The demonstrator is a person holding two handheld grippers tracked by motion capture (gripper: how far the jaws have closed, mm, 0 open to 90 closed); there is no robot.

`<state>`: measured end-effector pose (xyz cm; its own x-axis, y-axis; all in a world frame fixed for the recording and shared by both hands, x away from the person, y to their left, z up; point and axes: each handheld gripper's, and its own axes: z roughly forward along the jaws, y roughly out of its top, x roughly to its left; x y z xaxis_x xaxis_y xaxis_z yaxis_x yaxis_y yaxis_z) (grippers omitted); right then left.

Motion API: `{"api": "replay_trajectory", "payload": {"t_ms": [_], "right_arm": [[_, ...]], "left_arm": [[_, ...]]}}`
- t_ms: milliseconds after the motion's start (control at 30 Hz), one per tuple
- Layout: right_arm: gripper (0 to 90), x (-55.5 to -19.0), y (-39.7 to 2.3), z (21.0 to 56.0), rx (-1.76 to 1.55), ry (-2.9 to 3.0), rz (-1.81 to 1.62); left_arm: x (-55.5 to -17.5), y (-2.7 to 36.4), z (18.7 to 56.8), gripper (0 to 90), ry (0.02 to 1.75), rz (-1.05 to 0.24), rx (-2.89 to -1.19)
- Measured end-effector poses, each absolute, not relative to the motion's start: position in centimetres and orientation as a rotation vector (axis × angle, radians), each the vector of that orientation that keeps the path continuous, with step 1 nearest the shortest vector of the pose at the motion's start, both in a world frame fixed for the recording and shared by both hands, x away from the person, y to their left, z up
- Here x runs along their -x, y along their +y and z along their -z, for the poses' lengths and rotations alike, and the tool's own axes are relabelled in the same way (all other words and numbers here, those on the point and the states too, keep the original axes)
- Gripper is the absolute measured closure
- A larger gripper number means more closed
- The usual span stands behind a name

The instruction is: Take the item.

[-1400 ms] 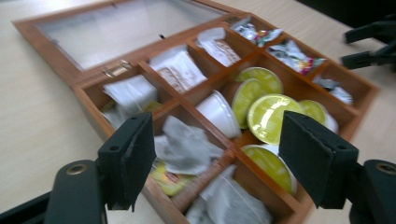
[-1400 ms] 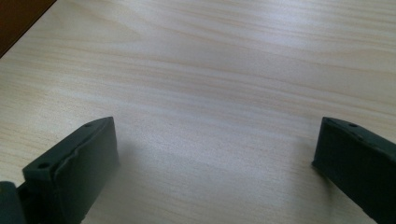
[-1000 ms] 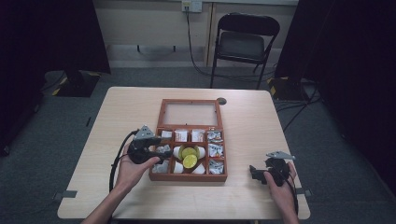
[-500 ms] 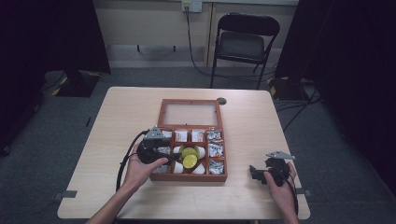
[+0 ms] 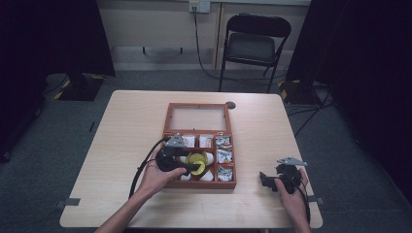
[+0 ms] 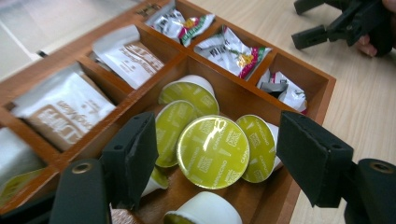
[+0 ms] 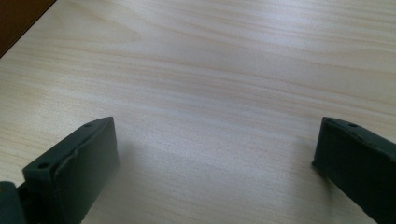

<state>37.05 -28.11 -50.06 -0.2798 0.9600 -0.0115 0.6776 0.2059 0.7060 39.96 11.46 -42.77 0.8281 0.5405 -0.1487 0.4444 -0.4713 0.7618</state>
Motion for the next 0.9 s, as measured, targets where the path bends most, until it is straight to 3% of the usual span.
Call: {"api": "replay_trajectory", "payload": {"t_ms": [200, 900], "right_arm": [[0.0, -37.0, -28.1, 50.1, -1.518, 2.034, -0.830], [0.0, -37.0, -28.1, 50.1, -1.518, 2.034, -0.831]], "left_arm": [[-40.4, 10.6, 43.6, 34.5, 0.693, -0.094, -2.176], [-41.6, 9.4, 45.5, 34.0, 0.715, -0.073, -2.293]]}}
